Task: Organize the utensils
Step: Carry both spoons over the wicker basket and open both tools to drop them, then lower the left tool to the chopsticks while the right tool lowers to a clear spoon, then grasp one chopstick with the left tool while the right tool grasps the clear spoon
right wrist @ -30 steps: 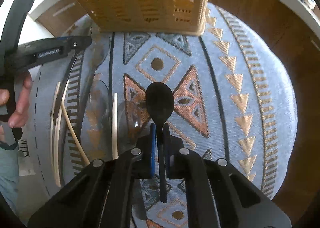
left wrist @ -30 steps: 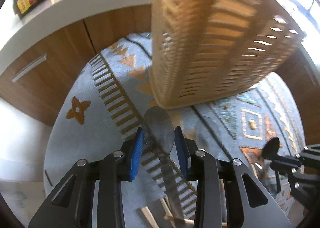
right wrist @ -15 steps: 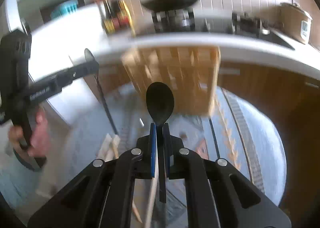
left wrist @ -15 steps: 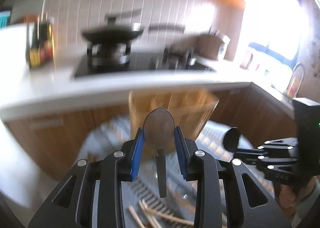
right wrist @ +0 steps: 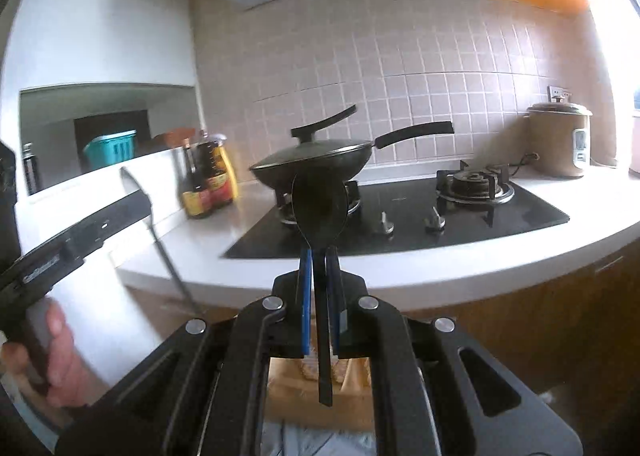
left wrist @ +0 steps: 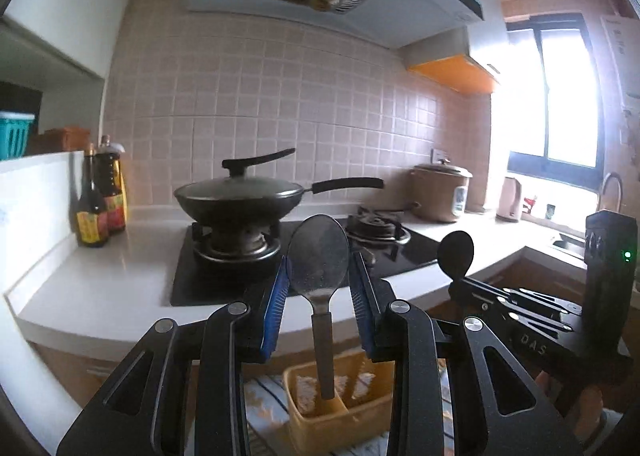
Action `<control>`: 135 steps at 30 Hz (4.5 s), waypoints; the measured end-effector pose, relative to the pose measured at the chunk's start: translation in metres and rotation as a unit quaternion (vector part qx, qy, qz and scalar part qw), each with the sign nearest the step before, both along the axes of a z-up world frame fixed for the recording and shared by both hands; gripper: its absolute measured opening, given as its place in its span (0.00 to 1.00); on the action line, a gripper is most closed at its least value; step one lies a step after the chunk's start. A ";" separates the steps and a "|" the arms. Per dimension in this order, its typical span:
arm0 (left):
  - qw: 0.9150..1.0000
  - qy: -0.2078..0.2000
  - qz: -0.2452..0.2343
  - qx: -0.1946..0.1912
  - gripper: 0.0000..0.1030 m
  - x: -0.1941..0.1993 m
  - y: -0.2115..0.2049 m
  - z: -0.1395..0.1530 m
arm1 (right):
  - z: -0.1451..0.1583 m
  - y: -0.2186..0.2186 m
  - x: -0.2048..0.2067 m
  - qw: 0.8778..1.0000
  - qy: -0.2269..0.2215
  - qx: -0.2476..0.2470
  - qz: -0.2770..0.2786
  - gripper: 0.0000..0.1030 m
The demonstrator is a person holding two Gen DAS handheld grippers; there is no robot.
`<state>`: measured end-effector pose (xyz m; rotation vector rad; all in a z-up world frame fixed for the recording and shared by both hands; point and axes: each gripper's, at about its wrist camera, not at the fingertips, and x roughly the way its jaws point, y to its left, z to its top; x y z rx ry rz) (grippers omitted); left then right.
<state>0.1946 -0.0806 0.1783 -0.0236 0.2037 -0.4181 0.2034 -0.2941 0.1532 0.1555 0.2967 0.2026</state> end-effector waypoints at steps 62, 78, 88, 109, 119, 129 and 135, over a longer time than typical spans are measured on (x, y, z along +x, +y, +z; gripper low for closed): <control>0.904 0.414 -0.076 0.073 0.42 -0.077 0.084 -0.197 | -0.127 0.072 -0.090 0.901 0.405 -0.090 0.122 0.37; 0.900 0.397 -0.045 0.174 0.41 -0.086 0.056 -0.234 | -0.163 0.090 -0.016 0.883 0.434 -0.082 0.160 0.36; 0.901 0.395 -0.048 0.172 0.41 -0.086 0.059 -0.235 | -0.184 0.096 0.013 0.879 0.445 -0.092 0.142 0.36; 0.881 0.417 -0.009 0.223 0.29 -0.072 0.041 -0.236 | -0.210 0.121 -0.021 0.841 0.472 -0.216 0.155 0.33; 0.880 0.414 -0.033 0.229 0.07 -0.071 0.054 -0.233 | -0.209 0.102 -0.038 0.854 0.469 -0.171 0.149 0.26; 0.857 0.444 -0.061 0.252 0.14 -0.050 0.053 -0.235 | -0.206 0.098 -0.026 0.844 0.486 -0.172 0.145 0.27; 0.845 0.438 -0.061 0.300 0.07 -0.048 0.036 -0.235 | -0.210 0.127 -0.026 0.842 0.476 -0.216 0.131 0.26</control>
